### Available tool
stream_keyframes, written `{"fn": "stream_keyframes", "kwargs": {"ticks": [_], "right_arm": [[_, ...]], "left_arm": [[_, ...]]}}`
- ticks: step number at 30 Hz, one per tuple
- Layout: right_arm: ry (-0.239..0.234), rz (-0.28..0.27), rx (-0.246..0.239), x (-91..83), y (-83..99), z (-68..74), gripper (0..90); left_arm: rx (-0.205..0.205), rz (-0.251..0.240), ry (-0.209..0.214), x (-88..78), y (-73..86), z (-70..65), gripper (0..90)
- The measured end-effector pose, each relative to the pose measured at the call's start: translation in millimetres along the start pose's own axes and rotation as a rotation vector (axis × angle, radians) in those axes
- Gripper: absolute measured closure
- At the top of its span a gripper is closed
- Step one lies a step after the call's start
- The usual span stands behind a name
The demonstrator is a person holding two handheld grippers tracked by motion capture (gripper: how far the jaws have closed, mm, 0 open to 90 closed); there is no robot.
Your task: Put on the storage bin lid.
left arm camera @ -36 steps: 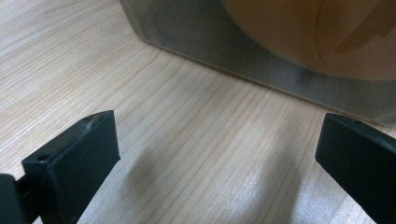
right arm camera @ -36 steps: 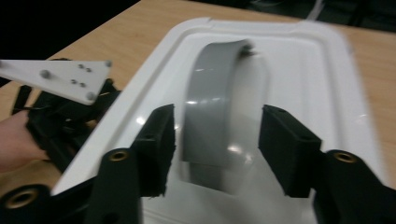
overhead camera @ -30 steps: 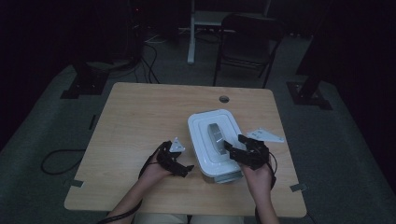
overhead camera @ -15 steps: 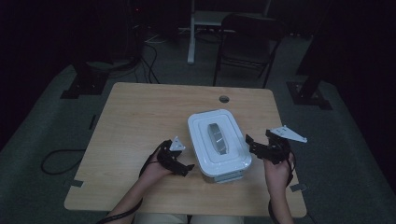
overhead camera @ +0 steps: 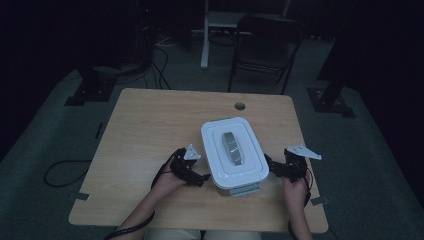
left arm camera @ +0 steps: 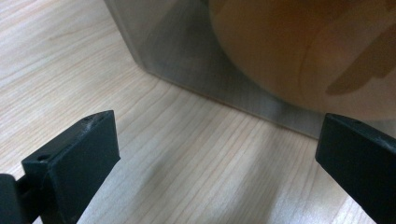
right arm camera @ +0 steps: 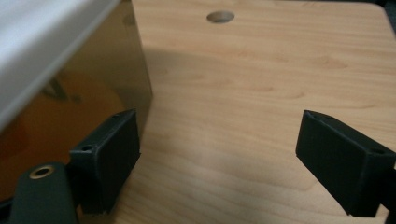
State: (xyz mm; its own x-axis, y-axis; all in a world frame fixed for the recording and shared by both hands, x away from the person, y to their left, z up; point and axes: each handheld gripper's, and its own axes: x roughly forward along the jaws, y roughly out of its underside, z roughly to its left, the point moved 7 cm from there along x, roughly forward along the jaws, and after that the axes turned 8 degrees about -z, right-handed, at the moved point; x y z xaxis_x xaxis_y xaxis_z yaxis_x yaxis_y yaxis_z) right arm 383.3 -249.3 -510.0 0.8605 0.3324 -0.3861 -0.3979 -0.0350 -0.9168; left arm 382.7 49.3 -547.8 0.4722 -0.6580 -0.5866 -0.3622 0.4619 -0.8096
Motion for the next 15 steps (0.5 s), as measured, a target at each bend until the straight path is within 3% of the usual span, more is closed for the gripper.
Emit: {"fn": "stream_keyframes", "kwargs": {"ticks": [5, 7, 15], "right_arm": [[-0.008, 0.044, -0.005, 6.8, 17.7, 1.3, 12.2], [-0.031, 0.065, -0.021, 11.2, 24.6, 8.4, 12.1], [-0.075, 0.067, 0.008, 11.8, 31.6, 17.6, 13.7]], "left_arm": [[0.003, 0.001, 0.006, 0.7, -2.2, -0.9, 0.2], [0.001, 0.003, 0.012, 1.2, -2.4, -1.5, 0.2], [0.001, 0.006, 0.003, -1.6, -0.2, 2.2, 0.2]]}}
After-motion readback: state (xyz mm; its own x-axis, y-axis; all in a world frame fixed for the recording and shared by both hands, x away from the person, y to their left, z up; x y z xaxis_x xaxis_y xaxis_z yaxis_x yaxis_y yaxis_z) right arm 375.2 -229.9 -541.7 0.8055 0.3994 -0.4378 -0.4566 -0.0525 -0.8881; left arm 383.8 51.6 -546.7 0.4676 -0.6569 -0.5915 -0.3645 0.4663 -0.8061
